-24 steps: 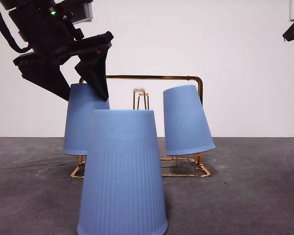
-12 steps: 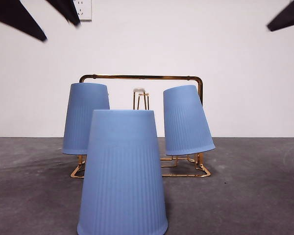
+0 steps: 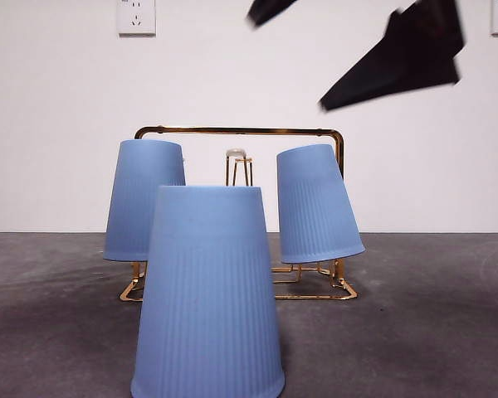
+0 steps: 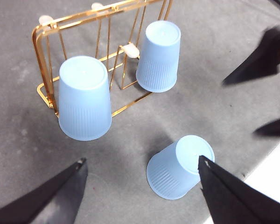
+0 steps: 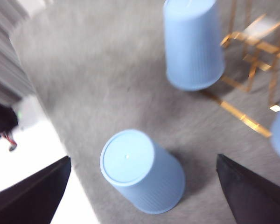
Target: Pick the top cup and place it on cupholder, pick up the mid cup and place it on cupholder, last pick the bottom cup and place it on cupholder.
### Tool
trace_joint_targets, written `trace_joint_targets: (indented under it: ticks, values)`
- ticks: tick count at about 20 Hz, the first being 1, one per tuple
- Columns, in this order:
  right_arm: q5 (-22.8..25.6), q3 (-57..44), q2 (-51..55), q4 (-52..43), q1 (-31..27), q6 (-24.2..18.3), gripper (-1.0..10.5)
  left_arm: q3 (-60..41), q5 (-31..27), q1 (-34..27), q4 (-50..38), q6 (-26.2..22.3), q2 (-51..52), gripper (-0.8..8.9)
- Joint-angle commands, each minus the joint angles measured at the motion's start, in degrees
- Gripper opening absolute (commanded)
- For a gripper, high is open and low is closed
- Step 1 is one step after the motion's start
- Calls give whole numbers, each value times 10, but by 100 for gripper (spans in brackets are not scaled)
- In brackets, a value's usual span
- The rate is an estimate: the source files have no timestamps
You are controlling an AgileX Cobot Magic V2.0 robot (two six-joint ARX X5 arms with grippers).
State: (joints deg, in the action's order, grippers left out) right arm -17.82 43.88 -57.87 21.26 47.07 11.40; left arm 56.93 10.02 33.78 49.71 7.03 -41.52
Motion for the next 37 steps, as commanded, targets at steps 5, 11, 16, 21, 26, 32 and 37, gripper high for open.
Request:
trace_joint_targets:
  ticks: [5,11,16,21,26,32,37]
  values:
    - [26,9,-94,-62,54,8,531,8,2,4,0,2,0,374]
    - [47,9,-169,-92,83,6,539,8,2,4,0,2,0,374]
    - [61,9,-209,-93,88,-5,536,8,2,4,0,2,0,374]
    - [60,9,-212,-93,89,-13,371,8,2,4,0,1,0,374]
    - [58,10,-208,-101,91,-14,287,8,2,4,0,1,0,374]
    - [70,59,-167,-60,90,-18,279,8,2,4,0,1,0,374]
    - [143,169,-141,48,85,-62,280,8,2,4,0,1,0,374]
